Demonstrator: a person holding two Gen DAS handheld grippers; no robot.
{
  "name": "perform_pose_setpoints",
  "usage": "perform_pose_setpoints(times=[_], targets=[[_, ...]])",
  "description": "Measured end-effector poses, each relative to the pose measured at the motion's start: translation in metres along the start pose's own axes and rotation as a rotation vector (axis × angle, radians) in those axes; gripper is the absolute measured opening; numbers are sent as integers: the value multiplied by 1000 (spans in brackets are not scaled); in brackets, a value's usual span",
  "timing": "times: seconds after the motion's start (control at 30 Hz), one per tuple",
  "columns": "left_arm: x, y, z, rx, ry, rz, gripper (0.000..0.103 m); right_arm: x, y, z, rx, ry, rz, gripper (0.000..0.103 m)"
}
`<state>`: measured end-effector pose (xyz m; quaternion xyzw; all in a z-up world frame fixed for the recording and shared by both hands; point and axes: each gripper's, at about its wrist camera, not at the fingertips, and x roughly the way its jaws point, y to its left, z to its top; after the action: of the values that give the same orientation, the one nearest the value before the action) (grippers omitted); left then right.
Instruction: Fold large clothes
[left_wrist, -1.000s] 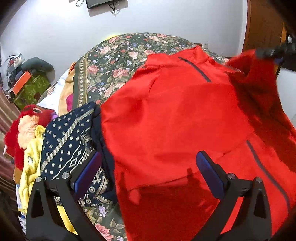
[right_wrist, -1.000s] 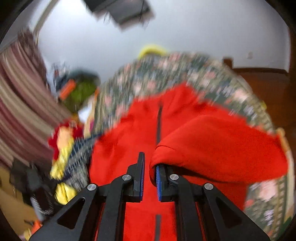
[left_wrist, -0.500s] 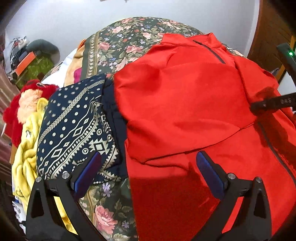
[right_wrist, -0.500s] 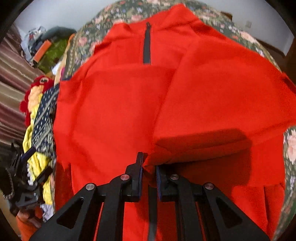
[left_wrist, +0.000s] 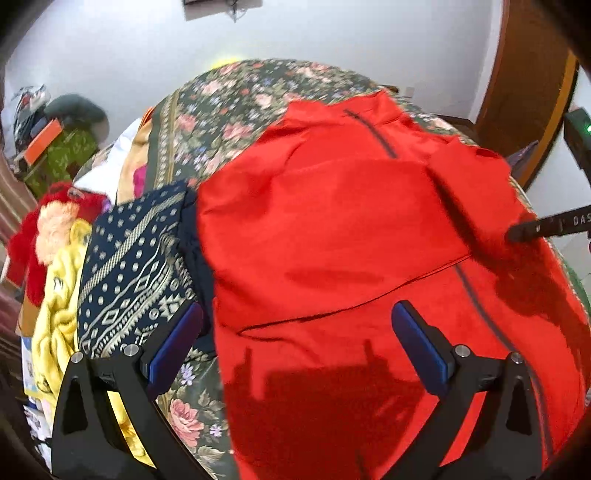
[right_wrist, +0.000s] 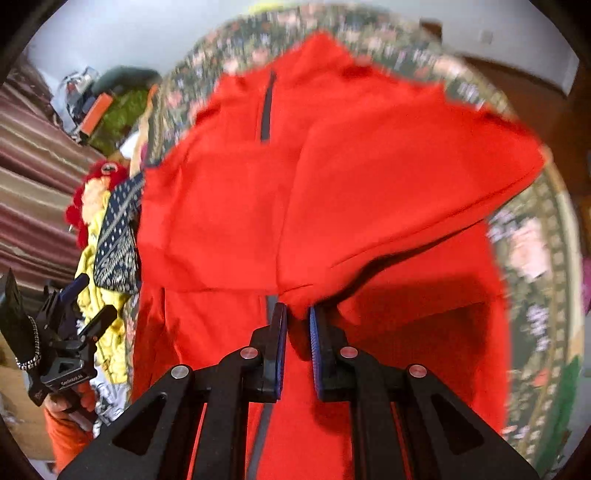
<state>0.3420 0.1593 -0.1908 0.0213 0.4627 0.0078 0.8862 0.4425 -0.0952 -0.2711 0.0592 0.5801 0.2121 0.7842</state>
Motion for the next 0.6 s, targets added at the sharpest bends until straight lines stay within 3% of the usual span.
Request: perform_pose_setpoints(times=[0.13,0.33,0.6], targets=[[-14,-36,23,62,-34,-12,103,-46,-12,-1,-20,-134,-47,8],[-20,-115,69,197,-84,-52,103,-119,-72,-10,20,-310,-92,8],[25,-243,121,372,-67,-130,103,-125,-150,-30,68,-335,-251,9]])
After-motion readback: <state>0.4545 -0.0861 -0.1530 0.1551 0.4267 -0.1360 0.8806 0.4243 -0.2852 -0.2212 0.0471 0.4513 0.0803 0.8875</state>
